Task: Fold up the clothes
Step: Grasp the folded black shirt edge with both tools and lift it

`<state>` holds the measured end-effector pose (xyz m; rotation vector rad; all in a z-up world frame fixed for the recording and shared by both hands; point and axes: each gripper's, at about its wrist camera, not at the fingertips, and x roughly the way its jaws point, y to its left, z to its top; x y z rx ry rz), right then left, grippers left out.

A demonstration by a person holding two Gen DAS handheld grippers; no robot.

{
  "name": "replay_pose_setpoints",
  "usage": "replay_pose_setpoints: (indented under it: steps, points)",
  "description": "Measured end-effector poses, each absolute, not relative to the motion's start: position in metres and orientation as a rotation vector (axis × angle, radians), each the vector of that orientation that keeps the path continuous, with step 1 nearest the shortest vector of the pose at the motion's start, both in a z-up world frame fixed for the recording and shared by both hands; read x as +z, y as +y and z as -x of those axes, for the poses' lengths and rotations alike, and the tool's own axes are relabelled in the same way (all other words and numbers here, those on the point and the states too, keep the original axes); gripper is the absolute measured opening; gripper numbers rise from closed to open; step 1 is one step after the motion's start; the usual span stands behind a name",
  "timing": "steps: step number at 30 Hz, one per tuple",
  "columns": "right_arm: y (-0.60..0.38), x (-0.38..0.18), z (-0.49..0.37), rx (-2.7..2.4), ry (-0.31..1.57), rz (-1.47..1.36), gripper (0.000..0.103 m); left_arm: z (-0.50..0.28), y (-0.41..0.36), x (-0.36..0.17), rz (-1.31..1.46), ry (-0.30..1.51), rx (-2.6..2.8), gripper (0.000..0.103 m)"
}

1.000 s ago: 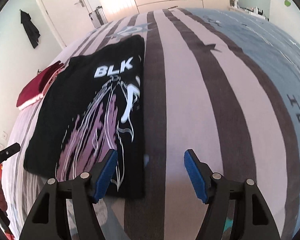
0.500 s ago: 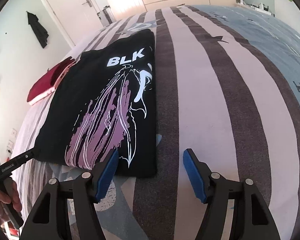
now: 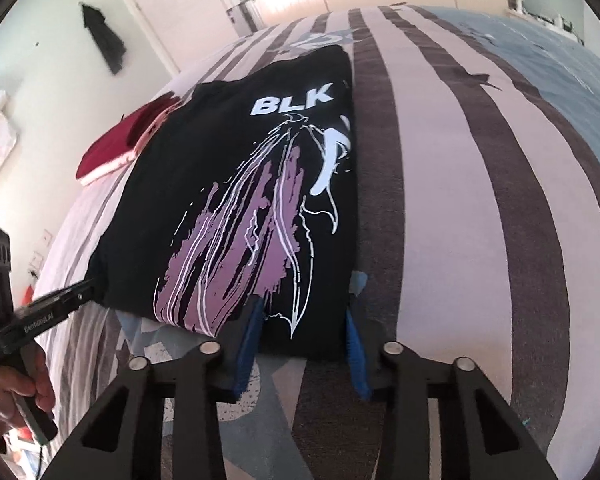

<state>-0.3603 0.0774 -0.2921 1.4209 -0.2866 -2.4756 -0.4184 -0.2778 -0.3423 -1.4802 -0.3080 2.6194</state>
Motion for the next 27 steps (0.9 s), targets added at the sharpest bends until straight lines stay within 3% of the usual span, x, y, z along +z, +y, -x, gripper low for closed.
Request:
replay_pose_setpoints:
  steps: [3,5,12,22,27]
  points:
    - [0.077,-0.288,0.361,-2.457,-0.283,-1.418,0.015,0.419,-0.279,-0.335,1.478,-0.316,2.613,0.011]
    - [0.077,-0.284,0.361,-2.448,-0.283,-1.412,0.013,0.414,-0.281,-0.32,1.444,-0.317,2.623,0.01]
    - [0.08,-0.246,0.329,-2.442,-0.318,-1.366,0.012,0.37,-0.288,-0.269,1.418,-0.286,2.618,0.009]
    - [0.076,-0.291,0.221,-2.289,-0.354,-1.632,0.012,0.269,-0.287,-0.323,1.716,-0.254,2.515,0.009]
    - [0.077,-0.27,0.226,-2.319,-0.37,-1.603,0.011,0.274,-0.291,-0.29,1.654,-0.292,2.579,0.008]
